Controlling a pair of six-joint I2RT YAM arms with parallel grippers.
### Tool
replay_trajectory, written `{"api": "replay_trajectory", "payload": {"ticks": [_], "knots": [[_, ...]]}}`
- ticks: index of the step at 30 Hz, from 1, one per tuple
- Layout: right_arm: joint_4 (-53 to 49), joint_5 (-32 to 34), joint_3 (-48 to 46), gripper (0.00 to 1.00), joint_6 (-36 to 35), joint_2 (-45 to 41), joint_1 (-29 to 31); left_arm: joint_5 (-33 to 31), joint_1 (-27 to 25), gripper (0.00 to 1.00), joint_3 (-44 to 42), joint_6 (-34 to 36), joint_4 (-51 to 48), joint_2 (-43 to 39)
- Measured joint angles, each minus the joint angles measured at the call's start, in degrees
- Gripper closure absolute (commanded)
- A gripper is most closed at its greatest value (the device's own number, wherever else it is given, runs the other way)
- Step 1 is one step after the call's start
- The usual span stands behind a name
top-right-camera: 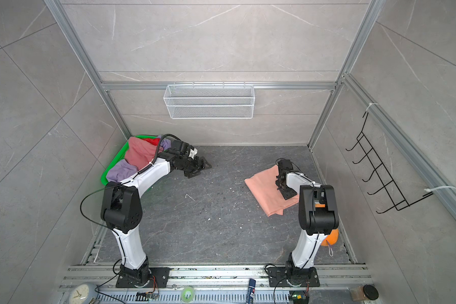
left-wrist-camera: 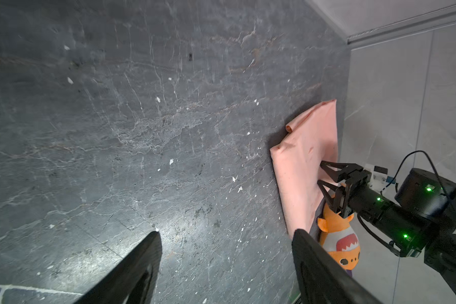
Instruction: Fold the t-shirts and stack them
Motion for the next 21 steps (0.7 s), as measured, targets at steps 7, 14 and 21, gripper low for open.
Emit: {"api": "replay_trajectory", "payload": {"ticks": [7,14,21], "knots": [[-3.93,-2.91,3.76,0.25,-5.22,-3.41,6.43,0.42,-0.33,0.18,-1.09,0.11,-2.16,-1.16],[-5.25,-3.80,0.20,0.24,-4.15,-7.06,7.26,3.23,-0.28,0.09,1.18,1.97,-2.47,-0.26],[-6.60,-5.11,-1.36,0.23,-2.75,-5.73,8.55,6.62,1.36,0.01,4.22,2.60,-1.38,1.03]]}}
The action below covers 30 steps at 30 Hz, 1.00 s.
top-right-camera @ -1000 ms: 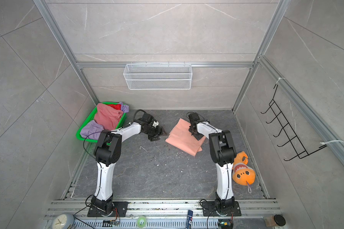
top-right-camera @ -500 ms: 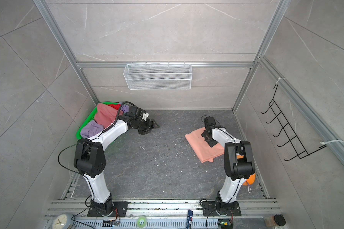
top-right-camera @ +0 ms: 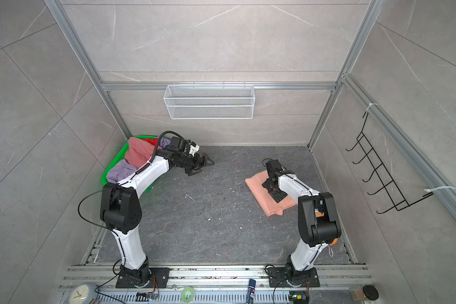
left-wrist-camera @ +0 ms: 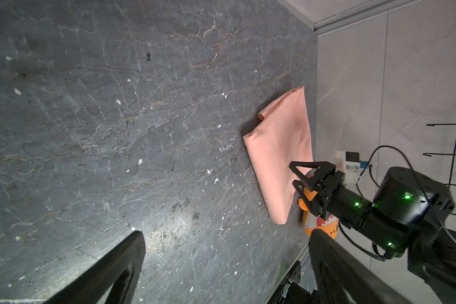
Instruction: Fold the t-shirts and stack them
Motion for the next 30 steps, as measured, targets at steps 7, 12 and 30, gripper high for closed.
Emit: {"api": "replay_trajectory", "payload": {"ticks": [7,12,30], "knots": [[-3.61,0.52,4.61,0.19,0.35,8.22,-0.15,-0.28,2.32,0.01,2.58,-1.75,1.03,1.31],[-5.16,0.04,12.63,0.19,-0.11,14.10,-2.95,-3.61,2.16,0.01,2.75,-5.70,2.29,2.14],[-10.03,-7.04,47.36,0.20,-10.58,35.36,-20.44,-13.64,-0.72,0.01,2.71,-15.96,6.78,4.20]]}}
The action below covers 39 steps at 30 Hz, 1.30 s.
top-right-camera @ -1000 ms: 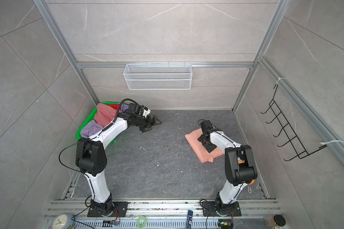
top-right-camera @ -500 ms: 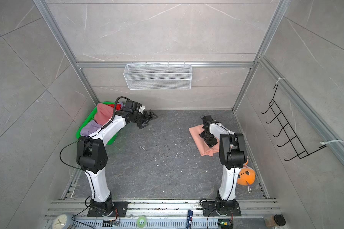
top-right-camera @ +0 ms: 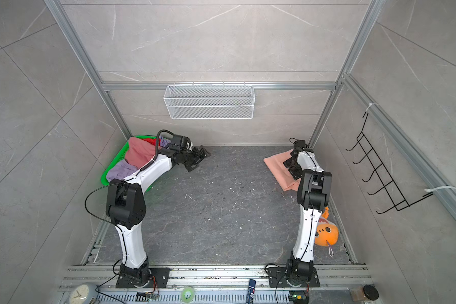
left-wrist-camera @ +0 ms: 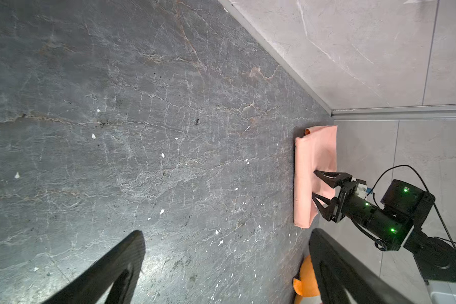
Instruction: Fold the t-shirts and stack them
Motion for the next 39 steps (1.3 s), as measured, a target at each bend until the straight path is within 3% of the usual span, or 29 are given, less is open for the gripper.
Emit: {"api": "replay_trajectory", "payload": {"ticks": [10,14,22,29,32,39], "knots": [[-7.02,-4.70,26.34,0.21,3.50,14.75,-4.92,-0.15,-0.61,0.01,6.91,-0.94,-0.66,5.03],[-8.24,-4.92,29.64,0.21,8.22,16.57,-5.51,-0.20,-0.61,0.01,8.11,-0.98,-0.74,5.77],[-0.48,-4.90,12.87,0.22,13.88,7.72,-5.33,-0.55,-0.72,0.01,8.26,-0.94,-1.27,5.77],[11.78,-6.40,-15.98,0.22,21.40,-8.68,-0.55,-0.09,-0.70,0.01,10.80,0.33,-2.03,7.28],[11.65,-5.55,-18.95,0.22,22.18,-10.86,2.03,0.50,-0.55,0.00,12.07,1.49,-2.54,8.00],[4.59,-1.16,-14.53,0.21,17.92,-10.75,3.43,1.92,-0.20,0.01,12.15,4.22,-4.52,8.02]]}}
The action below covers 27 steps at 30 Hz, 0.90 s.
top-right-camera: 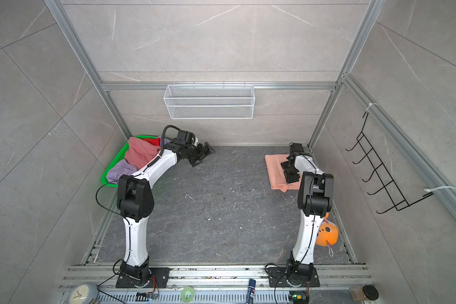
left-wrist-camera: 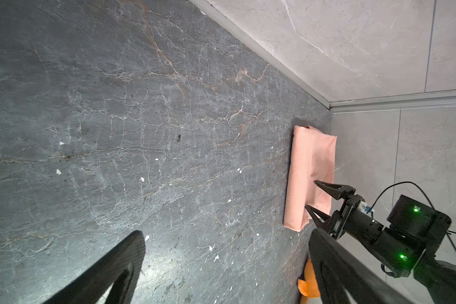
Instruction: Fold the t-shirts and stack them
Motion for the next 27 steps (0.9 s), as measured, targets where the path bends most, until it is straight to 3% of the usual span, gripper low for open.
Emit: {"api": "replay_trajectory", "payload": {"ticks": [6,20,27], "knots": [[-5.42,1.57,10.95,0.20,-1.81,3.52,0.61,0.04,0.55,0.00,-0.04,1.18,-0.02,0.00],[-22.12,2.84,39.30,0.19,-2.43,23.54,1.86,-0.31,0.76,0.00,-2.95,1.22,0.46,-0.04],[-30.16,1.44,53.88,0.20,-1.97,31.21,-0.74,-1.75,0.76,0.00,-2.95,0.83,1.62,-0.04]]}}
